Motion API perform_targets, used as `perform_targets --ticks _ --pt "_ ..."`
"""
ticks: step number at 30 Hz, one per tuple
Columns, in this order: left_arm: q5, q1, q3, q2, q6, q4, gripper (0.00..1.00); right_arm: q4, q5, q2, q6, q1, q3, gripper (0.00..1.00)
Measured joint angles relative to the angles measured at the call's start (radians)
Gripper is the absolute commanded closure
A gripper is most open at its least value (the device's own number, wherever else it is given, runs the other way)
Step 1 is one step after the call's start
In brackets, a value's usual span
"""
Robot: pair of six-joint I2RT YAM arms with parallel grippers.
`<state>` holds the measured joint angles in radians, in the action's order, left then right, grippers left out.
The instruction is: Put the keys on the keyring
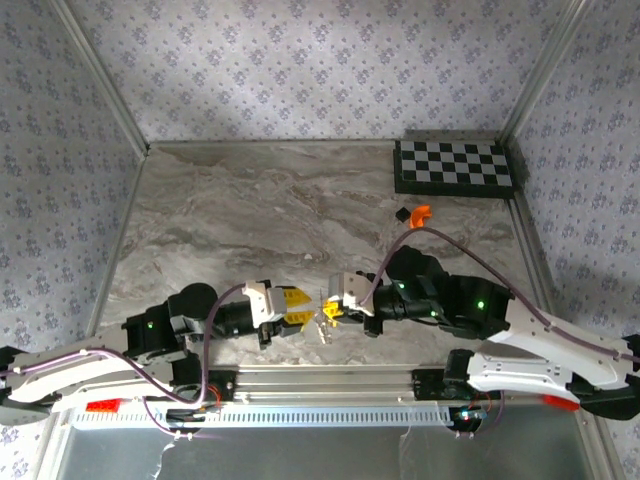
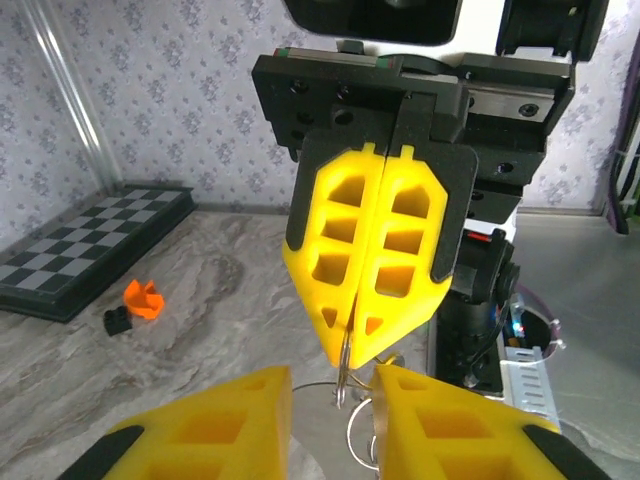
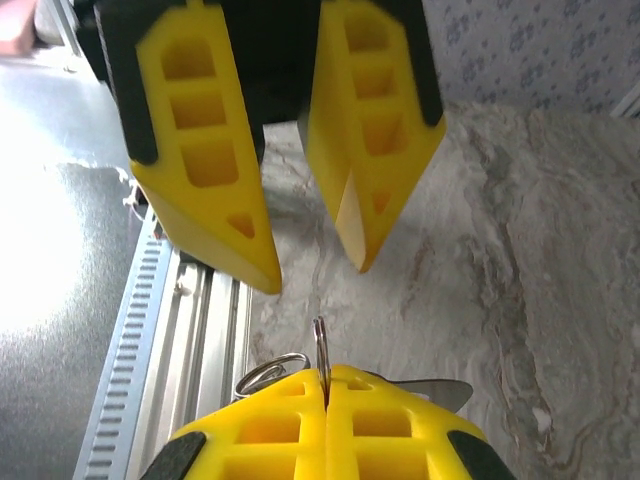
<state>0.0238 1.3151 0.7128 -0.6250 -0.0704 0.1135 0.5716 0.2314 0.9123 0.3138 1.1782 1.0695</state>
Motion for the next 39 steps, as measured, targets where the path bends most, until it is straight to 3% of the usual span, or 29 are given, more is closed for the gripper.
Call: perform_targets --ticks 18,33,37,39 --pt "-0.013 0.000 0.013 -0.068 -0.019 0.052 0.70 0.159 -0.027 0.095 0.035 -0.001 0.115 1.00" --pt "-0.011 0.000 0.014 -0.099 -0.033 0.058 1.00 0.166 -0.027 0.118 0.044 0.001 0.119 1.00" --pt "-0.010 0.000 0.014 -0.099 -0.034 0.063 1.00 0.170 -0.034 0.122 0.047 0.005 0.121 1.00" --pt "-0.010 0.000 0.014 -0.098 -0.033 0.063 1.00 0.170 -0.034 0.122 0.046 0.006 0.121 0.92"
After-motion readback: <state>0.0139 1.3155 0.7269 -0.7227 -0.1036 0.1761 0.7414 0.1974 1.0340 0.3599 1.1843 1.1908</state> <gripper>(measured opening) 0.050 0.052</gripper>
